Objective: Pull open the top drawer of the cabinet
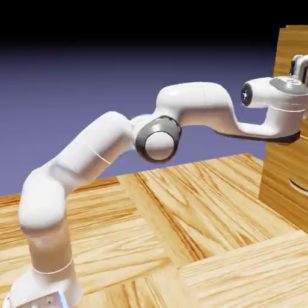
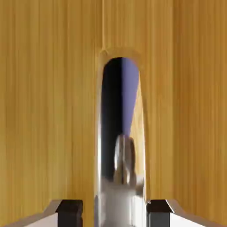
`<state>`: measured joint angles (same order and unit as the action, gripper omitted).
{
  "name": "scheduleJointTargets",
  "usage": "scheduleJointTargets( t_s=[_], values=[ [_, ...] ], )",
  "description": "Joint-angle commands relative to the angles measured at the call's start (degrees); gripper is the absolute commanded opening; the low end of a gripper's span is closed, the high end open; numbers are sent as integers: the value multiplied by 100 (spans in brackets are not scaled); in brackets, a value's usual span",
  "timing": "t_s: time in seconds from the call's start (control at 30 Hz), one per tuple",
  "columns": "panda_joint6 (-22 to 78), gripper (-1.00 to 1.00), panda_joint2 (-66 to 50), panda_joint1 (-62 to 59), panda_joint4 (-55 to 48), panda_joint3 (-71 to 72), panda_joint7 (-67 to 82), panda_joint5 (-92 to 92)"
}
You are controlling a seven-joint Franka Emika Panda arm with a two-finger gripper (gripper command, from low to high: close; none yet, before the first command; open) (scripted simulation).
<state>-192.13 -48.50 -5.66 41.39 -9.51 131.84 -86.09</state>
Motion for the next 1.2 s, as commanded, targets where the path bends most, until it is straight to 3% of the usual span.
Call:
scheduleJointTargets(
  t_s=[0.0, 0.67, 1.17],
  values=[
    [35, -100, -17, -58, -27, 127, -148, -250],
    [1139, -100, -78, -1837, 483, 4273, 254, -2905],
    [1965, -100, 1253, -3793, 2979, 6355, -2686, -6218]
  ],
)
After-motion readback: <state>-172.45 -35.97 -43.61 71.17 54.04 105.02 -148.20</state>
